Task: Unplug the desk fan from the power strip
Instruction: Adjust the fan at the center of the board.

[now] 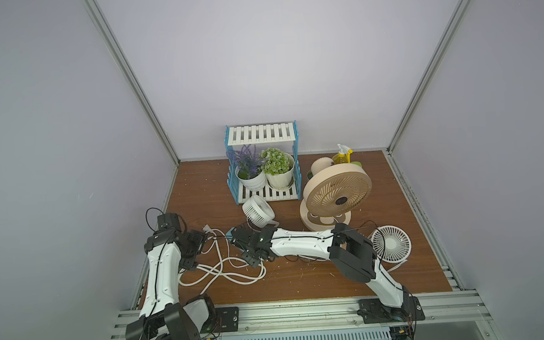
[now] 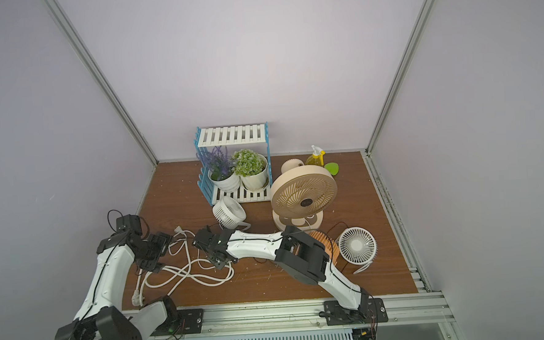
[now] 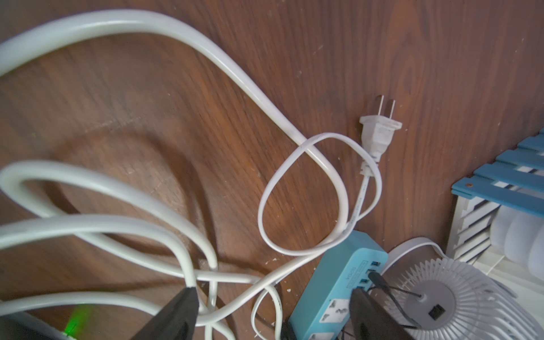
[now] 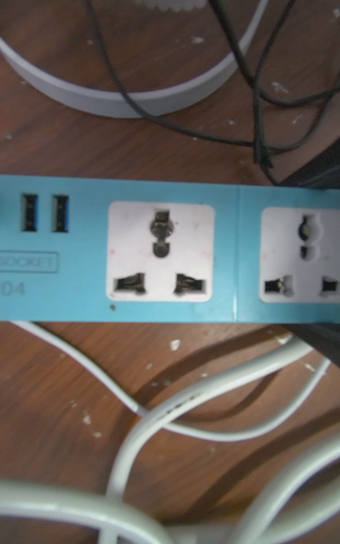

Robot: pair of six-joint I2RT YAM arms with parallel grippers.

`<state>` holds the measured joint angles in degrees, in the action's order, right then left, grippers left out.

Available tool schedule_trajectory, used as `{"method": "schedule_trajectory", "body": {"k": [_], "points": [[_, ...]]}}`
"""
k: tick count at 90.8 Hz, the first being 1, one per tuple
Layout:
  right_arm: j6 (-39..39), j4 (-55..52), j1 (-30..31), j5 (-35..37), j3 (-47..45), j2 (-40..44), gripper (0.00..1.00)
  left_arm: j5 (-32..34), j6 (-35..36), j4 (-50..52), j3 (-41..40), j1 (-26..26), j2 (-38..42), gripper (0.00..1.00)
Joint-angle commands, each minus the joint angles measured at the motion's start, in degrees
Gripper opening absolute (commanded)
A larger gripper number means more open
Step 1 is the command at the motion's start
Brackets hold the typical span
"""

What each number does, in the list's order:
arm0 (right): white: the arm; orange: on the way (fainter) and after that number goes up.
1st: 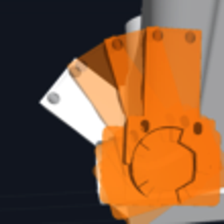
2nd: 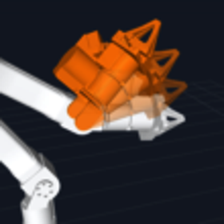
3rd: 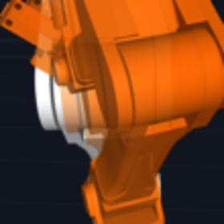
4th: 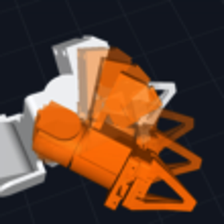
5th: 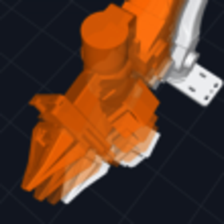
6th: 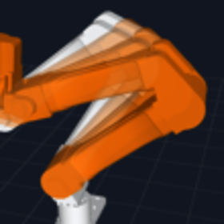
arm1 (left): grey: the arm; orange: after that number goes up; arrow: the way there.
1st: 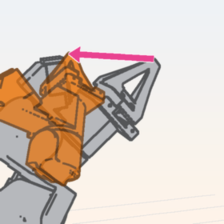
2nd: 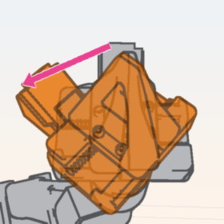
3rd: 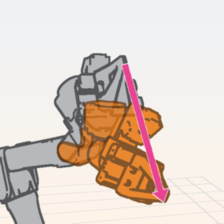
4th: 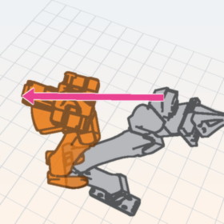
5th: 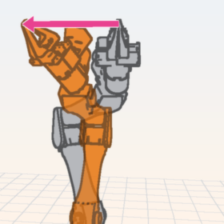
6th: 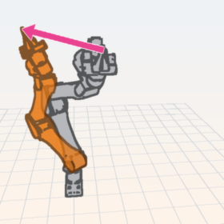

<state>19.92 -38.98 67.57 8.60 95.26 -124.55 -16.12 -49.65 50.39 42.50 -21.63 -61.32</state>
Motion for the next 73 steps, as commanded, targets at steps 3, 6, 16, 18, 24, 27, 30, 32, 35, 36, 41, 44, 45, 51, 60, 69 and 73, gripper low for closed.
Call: {"method": "schedule_trajectory", "body": {"k": [3, 6, 16, 18, 24, 27, 30, 32, 35, 36, 41, 44, 45, 51, 60, 69, 73], "points": [[-0.62, 0.27, 0.59, -0.74, -5.44, 5.89, 0.44, -2.68, 2.51, 1.10, -0.92, -0.25, 0.96, 0.78], [-0.80, 0.25, 0.55, -1.04, -6.31, 6.68, 0.46, -3.13, 2.65, 1.03, -1.31, 0.25, 0.99, 0.75], [-1.94, -0.63, 0.47, -1.94, -7.44, 9.54, 0.61, -3.16, 2.71, 0.68, -2.34, 3.59, 1.20, 0.68], [-2.33, -0.80, 0.46, -2.06, -7.10, 10.30, 0.63, -3.07, 2.67, 0.68, -2.58, 4.24, 1.22, 0.67], [-3.37, -1.55, 0.50, -1.85, -5.00, 12.50, 0.68, -3.02, 2.37, 0.20, -3.19, 5.31, 1.33, 0.64], [-3.93, -2.25, 0.42, -1.38, -3.30, 13.03, 0.69, -3.35, 1.92, -0.48, -3.78, 5.37, 1.57, 0.63], [-4.32, -2.73, 0.27, -0.87, -1.51, 13.04, 0.69, -3.92, 1.54, -1.35, -4.34, 5.37, 1.82, 0.61], [-4.47, -3.04, 0.10, -0.69, -0.30, 12.74, 0.69, -4.60, 1.26, -2.23, -4.75, 5.37, 1.99, 0.60], [-4.24, -3.23, -0.24, -0.72, 1.29, 12.09, 0.69, -6.17, 0.81, -4.03, -5.26, 5.37, 2.11, 0.57], [-3.99, -3.26, -0.42, -0.79, 1.70, 11.81, 0.69, -6.76, 0.62, -4.67, -5.47, 5.41, 2.14, 0.56], [-2.54, -2.98, -1.57, -1.80, 3.86, 9.84, 0.66, -9.74, -1.03, -8.76, -6.59, 5.42, 2.02, 0.53], [-1.35, -2.63, -2.35, -2.78, 5.04, 8.55, 0.64, -11.16, -2.30, -12.02, -7.58, 5.45, 1.81, 0.51], [-0.88, -2.48, -2.48, -3.06, 5.43, 8.06, 0.63, -11.58, -2.87, -13.01, -7.90, 5.45, 1.73, 0.51], [2.30, -1.09, -3.63, -3.78, 7.19, 5.60, 0.59, -13.59, -5.64, -18.55, -9.78, 5.46, 0.29, 0.49], [6.56, 0.70, -4.63, -4.04, 9.46, 2.46, 0.55, -16.64, -7.62, -24.83, -11.49, 5.54, -3.12, 0.50], [8.22, 2.16, -4.88, -4.87, 11.32, 0.09, 0.56, -17.39, -7.69, -27.45, -12.19, 5.76, -4.01, 0.55], [8.51, 2.24, -4.99, -4.97, 12.06, -0.73, 0.56, -17.60, -7.64, -27.89, -12.37, 5.79, -4.00, 0.57]]}}
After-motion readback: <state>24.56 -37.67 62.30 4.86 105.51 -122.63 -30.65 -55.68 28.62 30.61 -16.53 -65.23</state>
